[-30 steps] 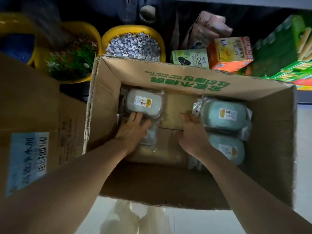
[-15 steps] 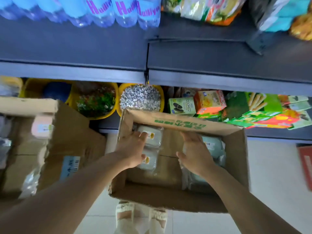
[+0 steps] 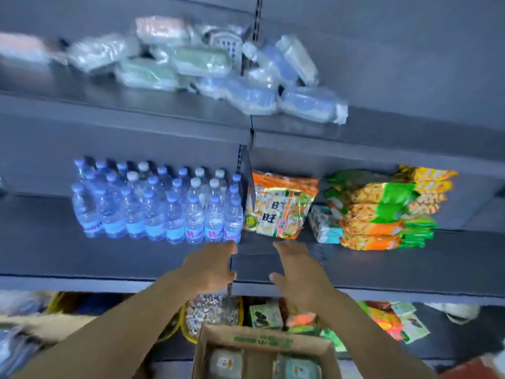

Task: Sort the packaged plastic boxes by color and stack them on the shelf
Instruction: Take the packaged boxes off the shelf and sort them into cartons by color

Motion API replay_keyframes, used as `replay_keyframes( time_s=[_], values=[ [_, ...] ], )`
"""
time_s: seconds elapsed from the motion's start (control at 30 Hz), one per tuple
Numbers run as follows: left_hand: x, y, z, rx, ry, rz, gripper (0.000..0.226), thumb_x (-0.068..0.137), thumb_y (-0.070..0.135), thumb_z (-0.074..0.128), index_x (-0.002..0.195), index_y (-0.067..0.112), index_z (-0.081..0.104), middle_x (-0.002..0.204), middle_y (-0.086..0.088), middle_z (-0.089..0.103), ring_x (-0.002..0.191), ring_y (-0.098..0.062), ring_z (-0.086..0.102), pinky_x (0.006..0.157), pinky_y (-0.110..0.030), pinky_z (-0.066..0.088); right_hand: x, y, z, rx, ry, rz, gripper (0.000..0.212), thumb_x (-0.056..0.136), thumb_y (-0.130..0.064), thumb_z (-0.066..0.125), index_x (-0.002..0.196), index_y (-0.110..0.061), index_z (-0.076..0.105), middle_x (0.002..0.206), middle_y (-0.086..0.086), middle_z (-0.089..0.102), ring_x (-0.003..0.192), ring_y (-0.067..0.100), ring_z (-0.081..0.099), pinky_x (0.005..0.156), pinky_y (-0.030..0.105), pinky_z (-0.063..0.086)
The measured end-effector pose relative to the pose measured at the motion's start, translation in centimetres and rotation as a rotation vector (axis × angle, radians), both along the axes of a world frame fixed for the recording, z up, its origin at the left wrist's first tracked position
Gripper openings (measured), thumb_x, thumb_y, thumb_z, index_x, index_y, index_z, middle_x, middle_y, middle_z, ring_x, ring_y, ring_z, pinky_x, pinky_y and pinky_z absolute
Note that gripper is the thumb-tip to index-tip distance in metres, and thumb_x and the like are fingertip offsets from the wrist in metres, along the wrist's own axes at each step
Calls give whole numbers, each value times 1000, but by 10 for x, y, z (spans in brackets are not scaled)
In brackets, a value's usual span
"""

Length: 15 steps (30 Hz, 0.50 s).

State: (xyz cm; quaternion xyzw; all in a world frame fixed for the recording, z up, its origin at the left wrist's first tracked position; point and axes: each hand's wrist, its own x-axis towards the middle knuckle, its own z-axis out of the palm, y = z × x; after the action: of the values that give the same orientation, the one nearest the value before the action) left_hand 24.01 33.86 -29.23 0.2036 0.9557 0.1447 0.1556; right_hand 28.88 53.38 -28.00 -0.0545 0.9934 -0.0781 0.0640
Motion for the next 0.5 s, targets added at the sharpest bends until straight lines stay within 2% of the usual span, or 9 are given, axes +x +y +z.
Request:
replay_keyframes(
  time_s=[0.2,0.27,0.33,0.37,0.43,0.5],
  values=[
    [-13,-21,121,43,238,4,42,87,29,55,128,23,45,127,1,55,118,-24,52,94,-36,45,-13,-10,108,39,237,-16,67,94,-34,53,149,-15,20,153,6,24,141,25,21,112,35,27],
    [-18,-30,154,60,286,-15,33,79,34,51,109,22,57,119,2,60,112,-26,56,89,-33,46,-18,-10,138,48,298,-16,66,94,-33,53,148,-14,22,151,7,27,139,25,23,111,34,28],
    [-23,-38,181,75,314,-18,26,71,42,46,89,27,57,112,3,62,107,-26,58,87,-35,47,-23,-8,163,46,333,-22,67,94,-33,53,149,-13,21,152,7,26,140,25,21,113,36,26],
    [-25,-40,193,84,324,-12,25,73,41,50,92,26,55,111,2,62,106,-26,58,87,-35,48,-26,-7,174,36,348,-31,68,93,-33,54,149,-13,21,153,7,25,142,25,19,113,37,26],
    [-29,-40,210,86,343,5,36,85,33,59,118,22,51,115,-2,61,109,-24,56,90,-35,47,-32,-1,190,20,377,-45,69,93,-33,55,149,-14,20,154,7,24,142,24,18,114,36,25],
    [-36,-38,222,95,376,18,46,87,30,61,129,19,45,116,-3,61,111,-22,56,92,-36,47,-38,7,203,8,400,-61,69,91,-33,55,148,-14,21,151,8,28,140,25,22,111,38,29]
  ],
)
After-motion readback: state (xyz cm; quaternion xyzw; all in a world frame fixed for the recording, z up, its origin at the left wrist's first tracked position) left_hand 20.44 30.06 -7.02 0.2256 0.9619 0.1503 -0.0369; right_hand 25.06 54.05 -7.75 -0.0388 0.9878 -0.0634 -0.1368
